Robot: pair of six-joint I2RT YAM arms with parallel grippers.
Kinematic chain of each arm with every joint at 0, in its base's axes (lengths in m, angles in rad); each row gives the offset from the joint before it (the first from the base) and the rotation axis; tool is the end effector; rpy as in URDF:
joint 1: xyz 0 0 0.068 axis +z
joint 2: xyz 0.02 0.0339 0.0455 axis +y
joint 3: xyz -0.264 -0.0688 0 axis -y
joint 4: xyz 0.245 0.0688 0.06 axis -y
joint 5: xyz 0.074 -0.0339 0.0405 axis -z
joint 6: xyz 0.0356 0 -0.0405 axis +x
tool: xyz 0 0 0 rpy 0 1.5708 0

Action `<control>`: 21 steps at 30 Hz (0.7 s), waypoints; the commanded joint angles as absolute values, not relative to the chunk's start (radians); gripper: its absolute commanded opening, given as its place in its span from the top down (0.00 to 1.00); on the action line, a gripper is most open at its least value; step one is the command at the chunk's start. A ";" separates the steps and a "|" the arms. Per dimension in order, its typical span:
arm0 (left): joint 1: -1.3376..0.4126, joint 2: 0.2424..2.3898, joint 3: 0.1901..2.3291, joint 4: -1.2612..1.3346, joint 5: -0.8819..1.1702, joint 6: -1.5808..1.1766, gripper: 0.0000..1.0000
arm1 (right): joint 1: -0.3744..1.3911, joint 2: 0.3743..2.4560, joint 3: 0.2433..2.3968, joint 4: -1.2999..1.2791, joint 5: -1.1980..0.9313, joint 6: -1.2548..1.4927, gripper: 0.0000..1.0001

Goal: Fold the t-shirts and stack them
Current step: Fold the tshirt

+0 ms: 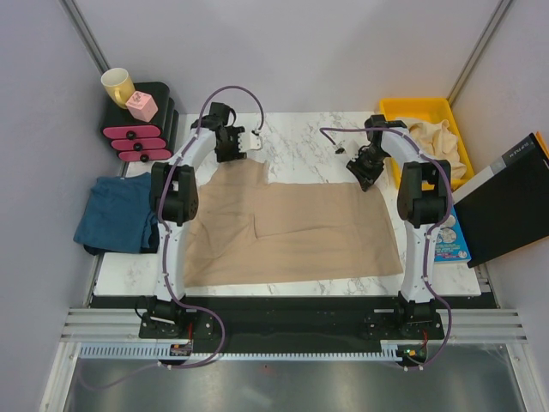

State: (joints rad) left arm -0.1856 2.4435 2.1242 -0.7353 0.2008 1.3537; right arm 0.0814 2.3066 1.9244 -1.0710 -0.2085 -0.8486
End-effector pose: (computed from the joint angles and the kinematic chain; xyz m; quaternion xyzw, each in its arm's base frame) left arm 0.5171 -0.1043 0.1686 0.6878 0.6731 0.0592 0.2653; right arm 0.4575 0.0447 0.1654 -0.4507 0.8847 0.0745 0.0931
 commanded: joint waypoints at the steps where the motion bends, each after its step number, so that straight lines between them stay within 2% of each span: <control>1: -0.178 2.424 2.198 -0.661 0.095 1.123 0.26 | 0.087 2.256 1.922 -1.048 -0.222 -0.835 0.62; 9: -0.173 2.385 2.120 -0.710 0.156 0.881 0.27 | 0.086 2.240 1.888 -1.026 -0.221 -0.830 0.62; 21: -0.129 2.559 2.313 -0.816 0.294 0.621 0.34 | 0.089 2.244 1.922 -1.026 -0.215 -0.831 0.63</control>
State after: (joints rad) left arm -0.1497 2.4969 2.2421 -0.7738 0.2104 0.7597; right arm 0.0818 2.2906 1.8965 -1.0424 -0.2085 -0.8341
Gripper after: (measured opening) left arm 0.677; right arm 0.376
